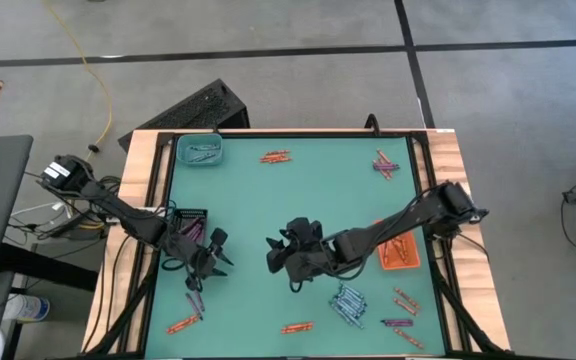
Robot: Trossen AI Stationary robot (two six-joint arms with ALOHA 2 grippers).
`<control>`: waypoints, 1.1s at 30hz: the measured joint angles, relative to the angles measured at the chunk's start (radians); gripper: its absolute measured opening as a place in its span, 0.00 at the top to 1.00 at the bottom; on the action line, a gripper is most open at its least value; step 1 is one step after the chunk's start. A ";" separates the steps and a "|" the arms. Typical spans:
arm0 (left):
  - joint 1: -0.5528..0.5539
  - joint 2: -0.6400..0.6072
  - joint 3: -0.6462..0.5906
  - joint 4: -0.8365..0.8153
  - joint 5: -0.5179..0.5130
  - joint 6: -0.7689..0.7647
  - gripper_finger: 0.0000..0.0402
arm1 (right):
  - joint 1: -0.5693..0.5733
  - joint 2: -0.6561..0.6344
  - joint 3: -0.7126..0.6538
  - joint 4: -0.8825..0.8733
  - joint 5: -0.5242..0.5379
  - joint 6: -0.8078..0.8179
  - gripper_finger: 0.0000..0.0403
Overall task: Sort crayons
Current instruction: Put the green crayon into the green bin
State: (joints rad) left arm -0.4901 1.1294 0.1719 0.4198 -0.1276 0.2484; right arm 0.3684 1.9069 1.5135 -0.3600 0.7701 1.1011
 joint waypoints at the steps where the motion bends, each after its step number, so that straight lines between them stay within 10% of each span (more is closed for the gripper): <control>1: 0.000 0.000 0.000 0.000 0.000 0.001 0.63 | 0.001 0.005 0.000 0.002 -0.017 -0.002 0.46; 33: 0.001 0.000 0.000 0.091 -0.064 -0.086 0.63 | 0.152 0.012 0.002 -0.401 -0.318 -0.191 0.46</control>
State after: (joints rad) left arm -0.4892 1.1294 0.1722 0.5105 -0.1917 0.1622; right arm 0.5206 1.9186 1.5150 -0.7607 0.4525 0.9106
